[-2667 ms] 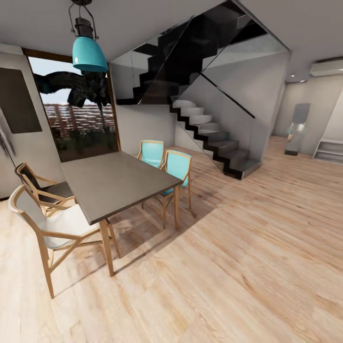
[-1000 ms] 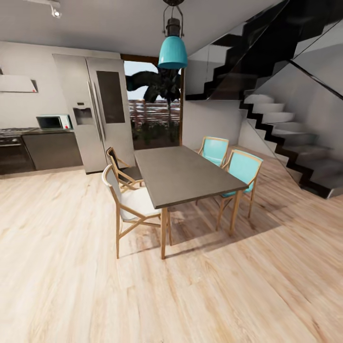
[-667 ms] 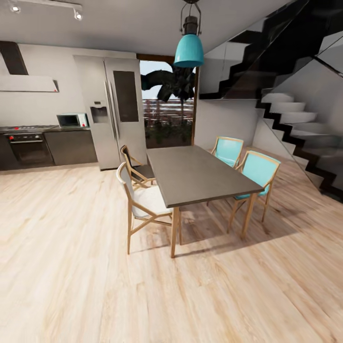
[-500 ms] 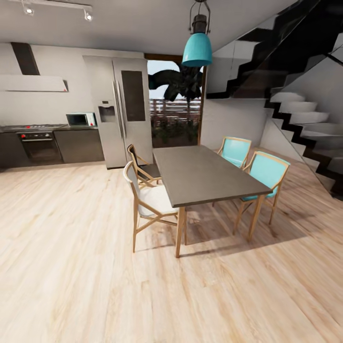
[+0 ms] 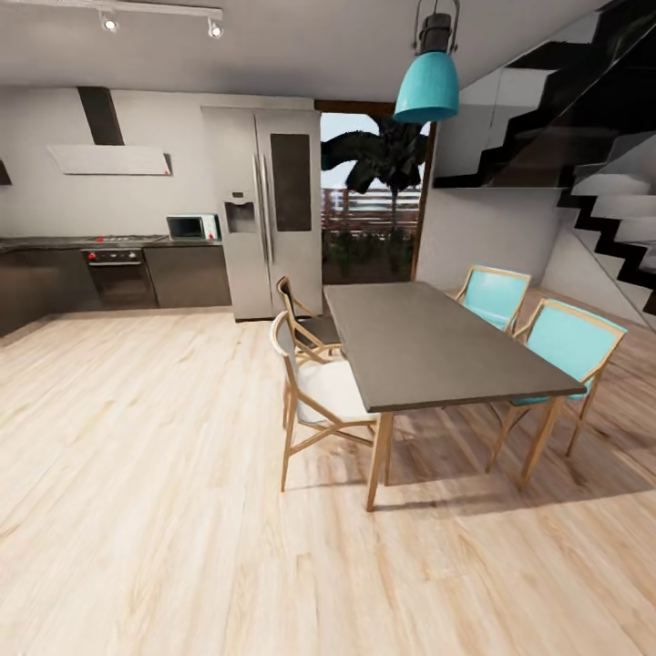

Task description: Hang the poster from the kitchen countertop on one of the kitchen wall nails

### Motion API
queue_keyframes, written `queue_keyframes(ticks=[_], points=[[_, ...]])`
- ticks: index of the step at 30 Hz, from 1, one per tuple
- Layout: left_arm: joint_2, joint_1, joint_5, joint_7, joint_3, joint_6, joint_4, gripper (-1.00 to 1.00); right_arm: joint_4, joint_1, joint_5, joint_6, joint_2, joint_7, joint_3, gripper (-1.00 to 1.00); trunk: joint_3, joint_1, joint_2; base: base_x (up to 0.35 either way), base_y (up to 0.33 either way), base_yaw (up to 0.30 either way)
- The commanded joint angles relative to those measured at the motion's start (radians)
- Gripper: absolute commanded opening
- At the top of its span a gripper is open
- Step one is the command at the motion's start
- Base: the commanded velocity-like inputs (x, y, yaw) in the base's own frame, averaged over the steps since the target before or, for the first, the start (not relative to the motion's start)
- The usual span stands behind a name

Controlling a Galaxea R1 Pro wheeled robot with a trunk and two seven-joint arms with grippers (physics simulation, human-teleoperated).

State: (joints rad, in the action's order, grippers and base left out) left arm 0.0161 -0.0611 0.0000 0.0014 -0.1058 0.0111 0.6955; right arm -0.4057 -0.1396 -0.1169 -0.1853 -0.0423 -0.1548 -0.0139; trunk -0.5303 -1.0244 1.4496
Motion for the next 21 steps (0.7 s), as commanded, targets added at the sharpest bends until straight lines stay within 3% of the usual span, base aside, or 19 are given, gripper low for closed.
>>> queue_keyframes(ticks=[1, 21], points=[[0.001, 0.0, 0.0, 0.0, -0.002, 0.001, 0.001, 1.0, 0.001, 0.0, -0.01, -0.001, 0.0, -0.007, -0.001, 1.0, -0.001, -0.001, 0.0, 0.287, 0.165, 0.27], [0.001, 0.0, 0.0, -0.001, -0.003, 0.001, 0.001, 1.0, 0.001, -0.001, -0.01, -0.002, 0.001, -0.011, -0.003, 1.0, -0.002, -0.001, 0.0, 0.283, 0.176, 0.278]])
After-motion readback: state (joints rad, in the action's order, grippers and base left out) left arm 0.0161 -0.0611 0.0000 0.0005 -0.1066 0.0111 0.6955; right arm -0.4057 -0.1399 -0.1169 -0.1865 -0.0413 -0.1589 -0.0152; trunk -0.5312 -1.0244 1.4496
